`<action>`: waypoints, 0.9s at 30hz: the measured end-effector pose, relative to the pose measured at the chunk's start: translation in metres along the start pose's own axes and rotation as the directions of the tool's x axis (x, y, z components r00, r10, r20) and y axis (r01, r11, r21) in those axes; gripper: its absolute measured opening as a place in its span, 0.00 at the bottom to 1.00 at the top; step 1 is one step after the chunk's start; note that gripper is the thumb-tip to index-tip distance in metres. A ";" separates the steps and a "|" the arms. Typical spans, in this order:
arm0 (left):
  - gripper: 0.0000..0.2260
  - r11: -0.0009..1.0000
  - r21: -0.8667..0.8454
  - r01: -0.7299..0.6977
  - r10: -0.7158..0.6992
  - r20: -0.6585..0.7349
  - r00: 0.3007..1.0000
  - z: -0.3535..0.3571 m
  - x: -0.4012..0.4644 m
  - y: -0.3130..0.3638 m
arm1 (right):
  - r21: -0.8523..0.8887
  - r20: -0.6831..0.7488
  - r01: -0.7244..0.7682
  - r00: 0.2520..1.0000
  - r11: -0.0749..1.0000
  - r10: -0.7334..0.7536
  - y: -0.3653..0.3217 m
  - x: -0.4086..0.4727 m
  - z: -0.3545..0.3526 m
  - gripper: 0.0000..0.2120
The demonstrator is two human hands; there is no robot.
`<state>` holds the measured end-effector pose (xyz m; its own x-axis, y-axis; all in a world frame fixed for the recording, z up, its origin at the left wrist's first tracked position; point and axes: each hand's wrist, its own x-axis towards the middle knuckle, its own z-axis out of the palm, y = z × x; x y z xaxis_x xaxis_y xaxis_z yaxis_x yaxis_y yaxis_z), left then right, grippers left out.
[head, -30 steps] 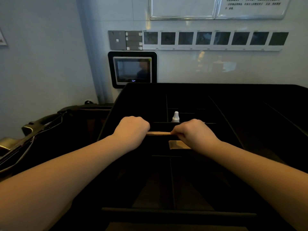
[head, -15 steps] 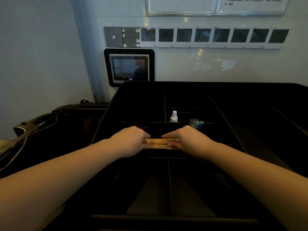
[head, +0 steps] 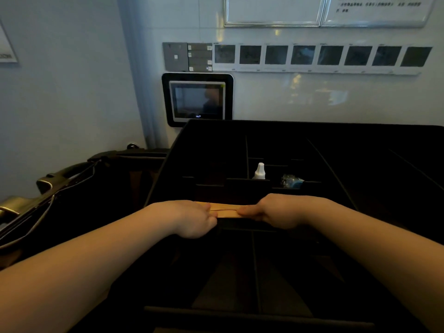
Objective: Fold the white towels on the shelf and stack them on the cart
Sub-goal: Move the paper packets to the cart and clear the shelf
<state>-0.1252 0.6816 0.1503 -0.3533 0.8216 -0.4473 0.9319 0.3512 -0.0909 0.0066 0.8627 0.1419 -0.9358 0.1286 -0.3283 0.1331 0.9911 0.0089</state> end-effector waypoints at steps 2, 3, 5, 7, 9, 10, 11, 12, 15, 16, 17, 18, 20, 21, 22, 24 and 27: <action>0.21 1.000 0.019 0.017 -0.017 0.015 1.000 -0.001 -0.001 0.001 | -0.041 -0.012 -0.043 0.999 0.998 0.043 0.009 -0.007 0.001 0.25; 0.21 0.999 0.021 0.030 -0.031 0.029 0.999 -0.001 -0.002 0.002 | -0.059 -0.011 -0.066 0.998 0.996 0.066 0.012 -0.010 0.001 0.24; 0.21 0.998 0.007 0.054 -0.055 0.034 0.998 -0.004 -0.001 0.005 | -0.064 0.009 -0.104 0.994 0.993 0.105 0.011 -0.015 0.002 0.23; 0.22 0.995 -0.062 0.072 -0.074 -0.020 0.997 -0.009 0.000 0.006 | 0.005 0.025 -0.122 0.992 0.992 0.122 0.006 -0.018 0.001 0.21; 0.23 0.982 -0.181 0.053 -0.082 -0.153 0.985 -0.011 0.000 0.004 | 0.083 -0.023 -0.122 0.992 0.989 0.124 0.000 -0.020 -0.001 0.21; 0.23 0.970 -0.242 0.036 -0.095 -0.236 0.967 -0.011 0.001 0.002 | 0.119 -0.069 -0.122 0.989 0.985 0.130 -0.002 -0.021 -0.003 0.21; 0.24 0.956 -0.294 0.014 -0.111 -0.317 0.942 -0.010 0.001 0.001 | 0.158 -0.124 -0.122 0.982 0.980 0.142 -0.003 -0.023 -0.005 0.21; 0.24 0.943 -0.331 -0.008 -0.129 -0.387 0.913 -0.010 0.001 0.001 | 0.196 -0.179 -0.122 0.971 0.973 0.158 -0.005 -0.026 -0.007 0.21; 0.26 0.921 -0.386 -0.048 -0.180 -0.532 0.828 -0.011 0.001 0.008 | 0.325 -0.336 -0.101 0.917 0.940 0.215 -0.012 -0.035 -0.013 0.22; 0.27 0.915 -0.398 -0.064 -0.191 -0.569 0.800 -0.012 -0.001 0.013 | 0.359 -0.387 -0.097 0.890 0.928 0.243 -0.016 -0.039 -0.014 0.21; 0.27 0.910 -0.407 -0.080 -0.203 -0.604 0.771 -0.014 -0.004 0.018 | 0.378 -0.439 -0.096 0.857 0.921 0.270 -0.020 -0.043 -0.015 0.21; 0.28 0.907 -0.411 -0.088 -0.218 -0.638 0.739 -0.015 -0.006 0.024 | 0.389 -0.488 -0.098 0.821 0.916 0.296 -0.024 -0.046 -0.016 0.21; 0.28 0.918 -0.389 -0.085 -0.233 -0.698 0.678 -0.014 -0.009 0.032 | 0.426 -0.557 -0.101 0.754 0.899 0.348 -0.031 -0.053 -0.015 0.22; 0.28 0.925 -0.370 -0.084 -0.227 -0.718 0.658 -0.014 -0.011 0.036 | 0.449 -0.581 -0.095 0.725 0.889 0.371 -0.034 -0.057 -0.015 0.22; 0.27 0.929 -0.358 -0.092 -0.216 -0.729 0.650 -0.013 -0.013 0.040 | 0.468 -0.601 -0.086 0.698 0.879 0.388 -0.037 -0.061 -0.013 0.21; 0.26 0.926 -0.361 -0.112 -0.212 -0.742 0.636 -0.010 -0.020 0.049 | 0.496 -0.632 -0.060 0.659 0.866 0.407 -0.042 -0.070 -0.008 0.21; 0.26 0.917 -0.378 -0.130 -0.237 -0.776 0.584 -0.003 -0.033 0.066 | 0.528 -0.649 -0.026 0.632 0.849 0.423 -0.049 -0.085 0.001 0.20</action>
<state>-0.0527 0.6790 0.1611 -0.4916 0.7450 0.4509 0.8689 0.3850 0.3112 0.0795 0.8028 0.1680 -0.7474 0.5233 0.4093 0.3096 0.8195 -0.4823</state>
